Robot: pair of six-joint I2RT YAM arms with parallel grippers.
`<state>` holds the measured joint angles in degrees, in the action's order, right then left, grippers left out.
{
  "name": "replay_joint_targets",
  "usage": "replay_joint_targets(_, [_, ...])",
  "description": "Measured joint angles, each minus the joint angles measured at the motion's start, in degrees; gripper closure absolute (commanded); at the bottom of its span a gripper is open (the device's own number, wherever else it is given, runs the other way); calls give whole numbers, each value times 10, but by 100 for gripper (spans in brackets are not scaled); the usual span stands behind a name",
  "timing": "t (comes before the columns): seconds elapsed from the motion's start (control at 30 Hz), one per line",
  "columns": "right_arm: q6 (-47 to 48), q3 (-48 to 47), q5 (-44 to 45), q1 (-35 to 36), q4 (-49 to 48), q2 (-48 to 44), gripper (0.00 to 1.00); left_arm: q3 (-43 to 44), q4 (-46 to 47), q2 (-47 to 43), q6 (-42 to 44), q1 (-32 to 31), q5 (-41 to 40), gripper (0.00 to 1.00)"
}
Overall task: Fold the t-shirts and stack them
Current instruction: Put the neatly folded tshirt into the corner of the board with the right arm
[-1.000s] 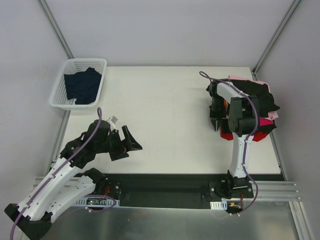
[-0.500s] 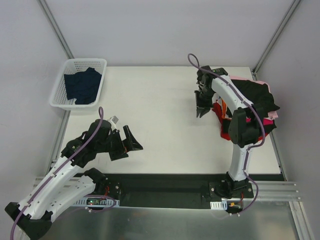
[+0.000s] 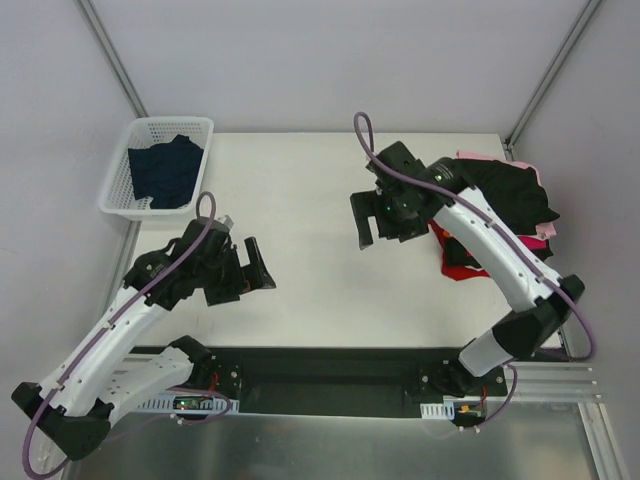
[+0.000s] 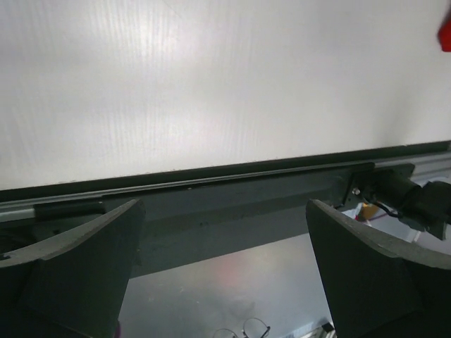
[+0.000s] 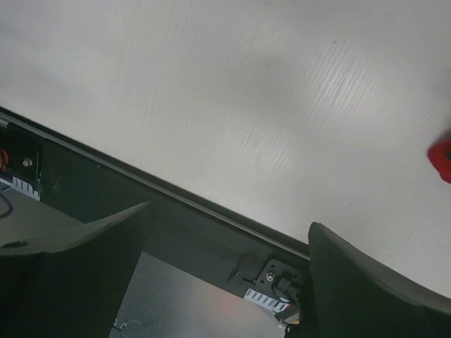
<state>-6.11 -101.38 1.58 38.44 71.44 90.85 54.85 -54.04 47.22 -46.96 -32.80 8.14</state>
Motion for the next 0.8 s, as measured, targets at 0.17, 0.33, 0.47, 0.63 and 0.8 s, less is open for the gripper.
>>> replay_joint_targets(0.17, [-59, 56, 72, 65, 23, -107, 4, 53, -42, 47, 37, 33, -38, 1])
replay_joint_targets(0.33, [-140, 165, 125, 90, 34, -246, 4, 73, -71, 81, 60, 76, -51, 1])
replay_joint_targets(0.47, [-182, 218, 141, 95, 55, -302, 4, 108, -95, 108, 70, 106, -74, 1])
replay_joint_targets(0.63, [-178, 214, 157, 98, 59, -279, 4, 158, -118, 133, 76, 119, -106, 1])
replay_joint_targets(0.8, [-148, 167, 170, 98, 56, -191, 4, 186, -134, 142, 76, 119, -126, 1])
